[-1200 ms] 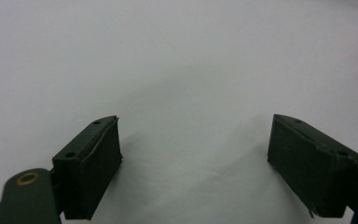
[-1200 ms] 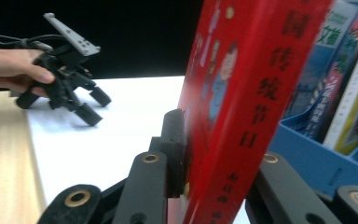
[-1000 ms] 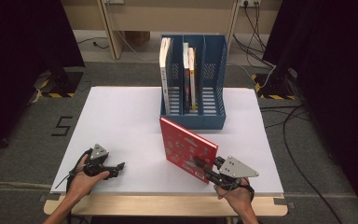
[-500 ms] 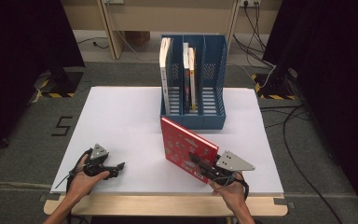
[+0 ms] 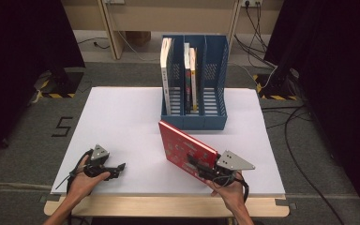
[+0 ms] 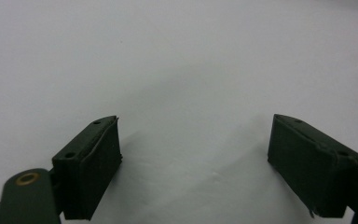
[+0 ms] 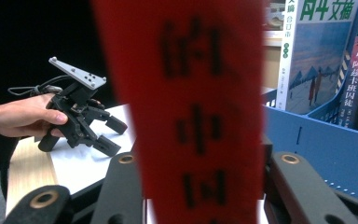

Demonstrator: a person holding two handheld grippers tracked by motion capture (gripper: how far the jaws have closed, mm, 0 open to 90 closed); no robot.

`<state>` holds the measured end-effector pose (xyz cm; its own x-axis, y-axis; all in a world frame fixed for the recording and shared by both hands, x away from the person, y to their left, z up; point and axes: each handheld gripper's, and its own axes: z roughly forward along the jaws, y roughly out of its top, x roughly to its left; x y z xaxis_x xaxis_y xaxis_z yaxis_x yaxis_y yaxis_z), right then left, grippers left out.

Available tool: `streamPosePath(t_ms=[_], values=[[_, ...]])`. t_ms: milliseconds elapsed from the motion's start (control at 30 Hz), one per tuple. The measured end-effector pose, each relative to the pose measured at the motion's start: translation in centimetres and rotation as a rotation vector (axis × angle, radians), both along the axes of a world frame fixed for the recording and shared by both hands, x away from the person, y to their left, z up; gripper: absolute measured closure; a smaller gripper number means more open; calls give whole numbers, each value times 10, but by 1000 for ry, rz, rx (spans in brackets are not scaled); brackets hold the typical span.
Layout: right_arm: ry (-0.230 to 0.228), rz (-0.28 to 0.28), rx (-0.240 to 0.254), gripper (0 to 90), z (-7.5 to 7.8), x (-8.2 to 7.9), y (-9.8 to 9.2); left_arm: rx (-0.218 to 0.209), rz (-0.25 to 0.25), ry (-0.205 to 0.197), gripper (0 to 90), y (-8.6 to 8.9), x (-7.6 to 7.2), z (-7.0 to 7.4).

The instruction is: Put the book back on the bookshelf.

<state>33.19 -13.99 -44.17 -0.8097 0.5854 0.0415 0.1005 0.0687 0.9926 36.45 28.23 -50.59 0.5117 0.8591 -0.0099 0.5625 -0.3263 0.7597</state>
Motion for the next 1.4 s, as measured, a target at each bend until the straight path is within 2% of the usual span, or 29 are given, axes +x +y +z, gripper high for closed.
streamPosePath(t_ms=[67,200,267,433,633,733,800,1067,1400], values=[[3,5,3,565,0,1,-1,0,0,0,160,0,0,0],[1,-13,1,612,-1,0,0,0,0,0,160,0,0,0],[-9,-28,-2,679,-1,0,0,-1,0,0,160,0,0,0],[-4,-37,46,745,0,2,-4,-1,0,1,160,0,0,0],[-17,-36,47,760,1,2,-3,-1,0,1,160,0,0,0],[-10,-35,84,779,1,3,-3,-2,0,1,159,0,0,0],[-34,-37,64,784,3,4,-4,-2,0,2,159,0,0,0],[-34,-50,107,790,14,8,-4,-5,1,2,159,0,0,0],[-51,-116,129,792,27,8,-22,-4,1,2,158,0,0,0]])
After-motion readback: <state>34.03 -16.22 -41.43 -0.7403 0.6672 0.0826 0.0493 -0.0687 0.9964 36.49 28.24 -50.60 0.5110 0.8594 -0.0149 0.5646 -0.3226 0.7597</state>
